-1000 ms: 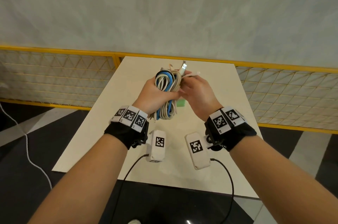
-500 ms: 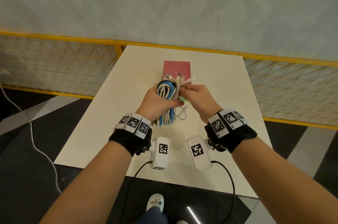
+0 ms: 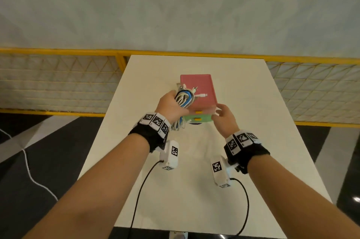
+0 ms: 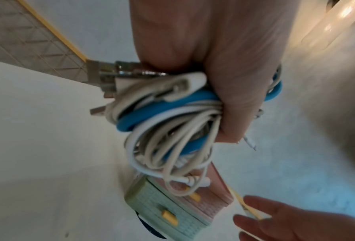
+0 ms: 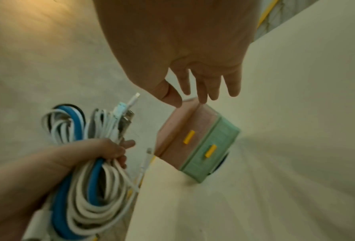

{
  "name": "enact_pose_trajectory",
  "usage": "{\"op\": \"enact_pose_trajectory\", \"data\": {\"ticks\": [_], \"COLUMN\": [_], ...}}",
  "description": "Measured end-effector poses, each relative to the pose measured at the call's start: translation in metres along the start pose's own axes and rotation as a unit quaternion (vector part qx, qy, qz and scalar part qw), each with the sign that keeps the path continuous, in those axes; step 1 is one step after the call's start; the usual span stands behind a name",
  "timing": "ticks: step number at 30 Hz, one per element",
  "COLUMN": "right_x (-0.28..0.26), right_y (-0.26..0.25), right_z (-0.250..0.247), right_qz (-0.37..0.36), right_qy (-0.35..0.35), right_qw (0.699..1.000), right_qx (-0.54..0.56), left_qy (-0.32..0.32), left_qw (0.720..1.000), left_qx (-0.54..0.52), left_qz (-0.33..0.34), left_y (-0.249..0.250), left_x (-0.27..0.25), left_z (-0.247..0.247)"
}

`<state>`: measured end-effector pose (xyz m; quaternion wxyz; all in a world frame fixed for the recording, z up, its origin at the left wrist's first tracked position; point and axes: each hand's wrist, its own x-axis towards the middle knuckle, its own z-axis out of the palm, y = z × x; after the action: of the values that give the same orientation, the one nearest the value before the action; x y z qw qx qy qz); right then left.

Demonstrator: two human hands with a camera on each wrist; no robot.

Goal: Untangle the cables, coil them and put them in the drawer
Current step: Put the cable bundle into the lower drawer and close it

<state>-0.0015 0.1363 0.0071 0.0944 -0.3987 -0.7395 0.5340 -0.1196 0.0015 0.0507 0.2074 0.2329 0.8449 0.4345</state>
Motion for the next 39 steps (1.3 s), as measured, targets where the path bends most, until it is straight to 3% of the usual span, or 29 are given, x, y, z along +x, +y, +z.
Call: {"op": "enact_pose_trajectory", "data": {"ticks": [3, 6, 12, 20, 23, 28, 31, 35, 39], "right_x": [0.019, 0.033, 0.072, 0.102, 0.073, 0.044, 0.058, 0.063, 0.039], "right_y": [0.022, 0.039, 0.061, 0.091, 0.083, 0.061, 0.052, 0.05, 0.061], "right_z": [0.006, 0.016, 0.047, 0.067, 0.058, 0.037, 0.031, 0.028, 0.026], "right_qz": [0.062, 0.12, 0.157, 0.136, 0.116, 0.135, 0.067, 0.007, -0.043], "right_qy": [0.035, 0.022, -0.015, 0.006, -0.004, 0.024, 0.044, -0.023, -0.044], "right_qw": [0.997, 0.993, 0.984, 0.984, 0.988, 0.99, 0.996, 0.999, 0.998], "right_qx": [0.008, 0.005, 0.08, 0.119, 0.102, -0.03, -0.031, -0.037, -0.028], "left_qy": [-0.024, -0.058, -0.127, -0.122, -0.12, -0.115, -0.115, -0.111, -0.11], "left_qw": [0.999, 0.994, 0.962, 0.96, 0.96, 0.961, 0.961, 0.963, 0.965], "left_qx": [0.035, 0.084, 0.24, 0.25, 0.251, 0.252, 0.249, 0.245, 0.238], "left_qz": [0.01, 0.028, 0.022, 0.016, 0.015, 0.014, 0.009, 0.007, 0.006], "left_y": [0.003, 0.007, 0.004, 0.002, 0.001, 0.0, -0.001, -0.001, 0.001], "left_x": [0.024, 0.043, 0.057, 0.063, 0.064, 0.064, 0.064, 0.063, 0.06], "left_z": [0.008, 0.021, 0.036, 0.04, 0.04, 0.041, 0.042, 0.043, 0.041]}}
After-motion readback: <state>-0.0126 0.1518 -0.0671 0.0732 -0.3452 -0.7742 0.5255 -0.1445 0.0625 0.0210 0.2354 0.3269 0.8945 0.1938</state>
